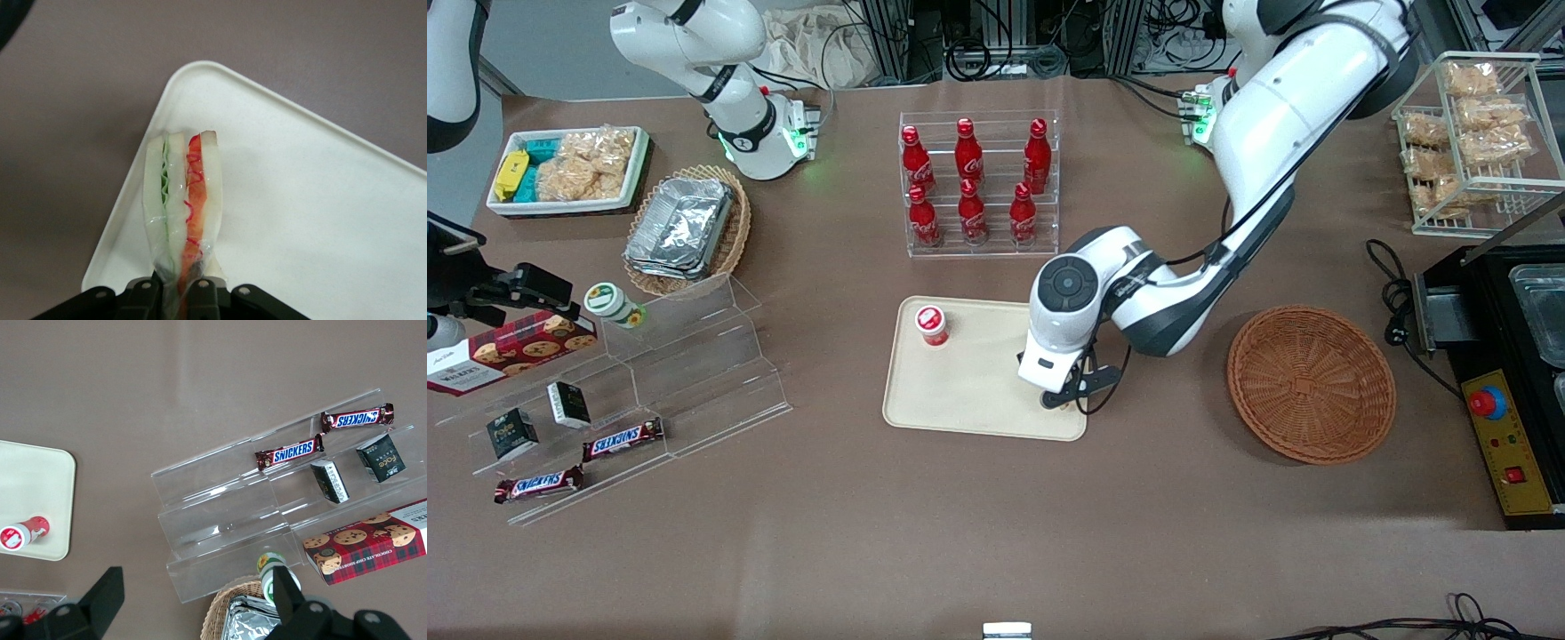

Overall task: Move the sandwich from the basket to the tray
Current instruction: 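Lower the sandwich onto the tray and open the left gripper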

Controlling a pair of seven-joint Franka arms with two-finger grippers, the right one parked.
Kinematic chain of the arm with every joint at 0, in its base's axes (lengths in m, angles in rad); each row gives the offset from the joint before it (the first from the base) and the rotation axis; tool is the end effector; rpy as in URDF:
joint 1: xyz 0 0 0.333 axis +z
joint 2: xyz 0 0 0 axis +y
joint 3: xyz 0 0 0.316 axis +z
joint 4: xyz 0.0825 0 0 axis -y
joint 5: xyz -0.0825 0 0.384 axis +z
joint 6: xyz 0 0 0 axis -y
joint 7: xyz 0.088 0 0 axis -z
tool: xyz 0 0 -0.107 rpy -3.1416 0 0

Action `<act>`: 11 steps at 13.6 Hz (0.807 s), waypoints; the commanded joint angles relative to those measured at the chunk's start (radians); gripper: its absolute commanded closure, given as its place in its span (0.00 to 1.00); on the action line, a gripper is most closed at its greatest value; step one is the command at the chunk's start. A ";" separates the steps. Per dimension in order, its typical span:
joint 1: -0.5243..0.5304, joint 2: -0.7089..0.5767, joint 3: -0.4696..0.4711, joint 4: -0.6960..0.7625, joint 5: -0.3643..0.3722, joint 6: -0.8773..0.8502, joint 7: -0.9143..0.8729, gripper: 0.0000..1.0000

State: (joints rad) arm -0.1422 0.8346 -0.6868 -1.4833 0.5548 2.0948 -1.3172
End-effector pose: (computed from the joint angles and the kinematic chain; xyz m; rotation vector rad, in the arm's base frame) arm 0.5589 -0.4384 0.2524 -3.0866 -0.5631 0.0385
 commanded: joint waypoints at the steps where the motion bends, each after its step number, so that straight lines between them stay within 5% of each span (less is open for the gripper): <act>1: -0.013 0.021 0.030 0.035 0.017 0.028 -0.014 0.78; 3: -0.028 0.037 0.043 0.035 0.022 0.057 -0.016 0.21; 4: -0.031 0.037 0.044 0.035 0.020 0.057 -0.017 0.01; 9: 0.018 -0.162 0.041 0.041 -0.009 -0.057 -0.094 0.00; 11: 0.084 -0.270 0.033 0.040 -0.090 -0.114 -0.086 0.00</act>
State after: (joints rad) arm -0.1125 0.7031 -0.6533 -1.4026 0.5274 2.0362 -1.3920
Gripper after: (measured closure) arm 0.013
